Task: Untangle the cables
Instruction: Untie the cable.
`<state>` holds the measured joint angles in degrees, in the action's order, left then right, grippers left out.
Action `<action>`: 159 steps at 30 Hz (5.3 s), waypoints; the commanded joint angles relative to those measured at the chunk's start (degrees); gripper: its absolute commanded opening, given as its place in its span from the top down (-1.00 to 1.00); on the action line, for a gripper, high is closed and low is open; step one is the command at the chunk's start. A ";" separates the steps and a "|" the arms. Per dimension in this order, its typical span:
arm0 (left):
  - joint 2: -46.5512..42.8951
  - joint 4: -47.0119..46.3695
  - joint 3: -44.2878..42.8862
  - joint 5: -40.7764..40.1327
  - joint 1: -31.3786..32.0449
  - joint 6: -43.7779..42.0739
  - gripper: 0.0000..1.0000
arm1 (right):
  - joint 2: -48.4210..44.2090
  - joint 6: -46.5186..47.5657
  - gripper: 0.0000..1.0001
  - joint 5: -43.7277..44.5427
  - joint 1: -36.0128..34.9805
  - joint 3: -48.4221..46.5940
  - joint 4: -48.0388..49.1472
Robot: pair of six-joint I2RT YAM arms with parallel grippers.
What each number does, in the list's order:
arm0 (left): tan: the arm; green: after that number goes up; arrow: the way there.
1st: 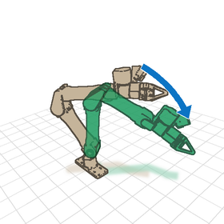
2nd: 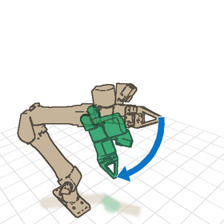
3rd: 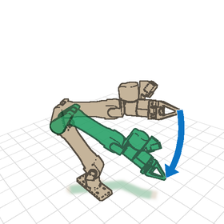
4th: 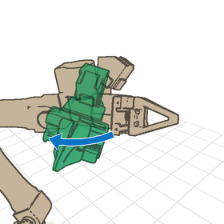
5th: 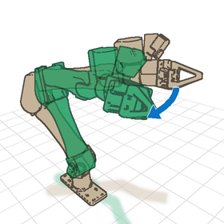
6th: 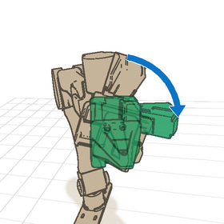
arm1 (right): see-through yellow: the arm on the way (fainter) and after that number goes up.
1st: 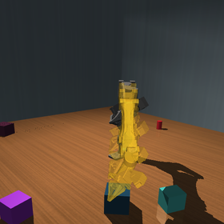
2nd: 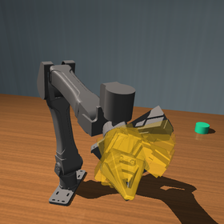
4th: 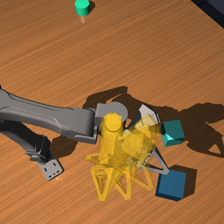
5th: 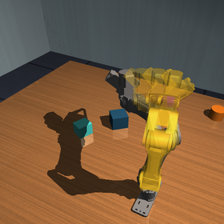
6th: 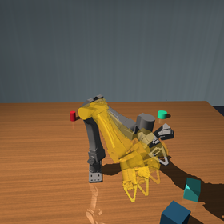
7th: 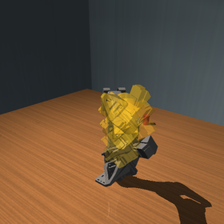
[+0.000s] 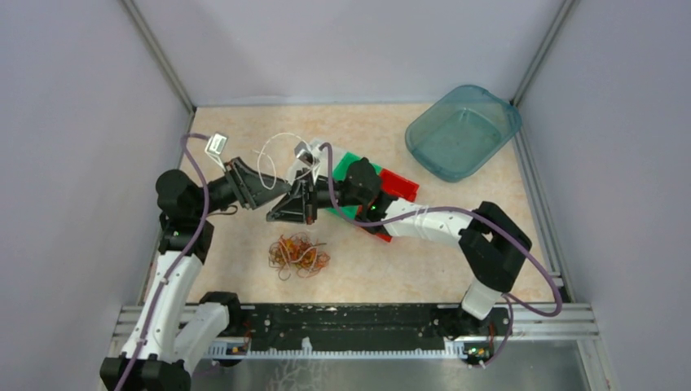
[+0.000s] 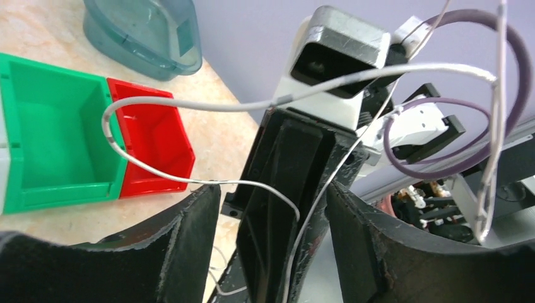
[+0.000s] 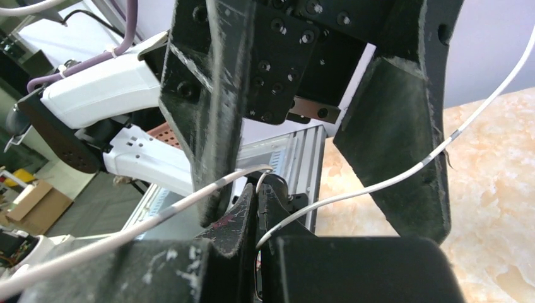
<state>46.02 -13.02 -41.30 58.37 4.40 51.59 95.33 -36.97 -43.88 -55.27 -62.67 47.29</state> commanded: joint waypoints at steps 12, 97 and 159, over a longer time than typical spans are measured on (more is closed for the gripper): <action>-2.01 -4.52 2.00 -0.31 0.01 2.06 0.30 | 1.79 0.15 1.00 0.28 -0.50 -4.18 2.51; 5.37 -5.46 -29.02 -6.25 -7.19 -1.82 1.00 | 12.32 21.17 -0.53 62.04 -8.50 11.96 -11.75; 12.47 9.40 -60.35 -25.02 -7.20 -23.50 1.00 | 15.15 22.14 -0.55 65.76 -10.44 10.04 -10.47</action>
<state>57.06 -6.90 -93.73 43.79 -2.42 37.52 113.97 -14.55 19.18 -65.25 -55.88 34.13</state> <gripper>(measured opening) 0.007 0.779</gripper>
